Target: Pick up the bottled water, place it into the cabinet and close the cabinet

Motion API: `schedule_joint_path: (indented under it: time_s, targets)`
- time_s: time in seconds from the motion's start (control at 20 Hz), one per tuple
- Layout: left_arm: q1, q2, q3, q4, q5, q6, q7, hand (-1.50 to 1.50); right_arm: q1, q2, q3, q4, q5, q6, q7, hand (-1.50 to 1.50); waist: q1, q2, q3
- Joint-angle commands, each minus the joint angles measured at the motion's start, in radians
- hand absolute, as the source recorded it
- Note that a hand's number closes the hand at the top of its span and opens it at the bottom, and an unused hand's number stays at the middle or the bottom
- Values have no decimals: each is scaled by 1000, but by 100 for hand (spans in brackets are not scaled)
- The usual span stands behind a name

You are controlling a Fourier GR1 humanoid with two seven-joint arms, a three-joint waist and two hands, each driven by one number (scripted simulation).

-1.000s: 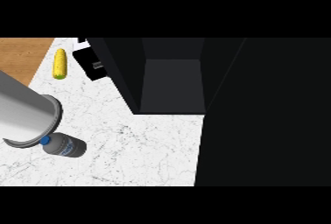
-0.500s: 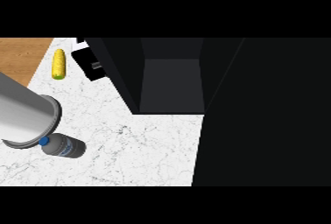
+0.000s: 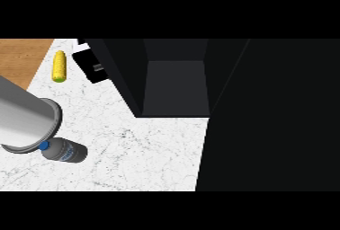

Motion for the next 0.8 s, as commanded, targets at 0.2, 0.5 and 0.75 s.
schedule_joint_path:
  time_s: [0.2,0.5,0.75]
  targets:
    - [-85,-9,-11,205,-115,-6,-54,-150,-29,-9,35,-101,75,-41,96,-150,-2,1,0]
    - [-103,14,8,406,-211,-58,-203,-150,17,-39,113,-142,140,-58,85,-150,-5,-1,-1]
    - [-172,-4,-21,636,-309,-53,-341,-150,-61,-25,103,-116,158,-102,120,-150,-8,0,-2]
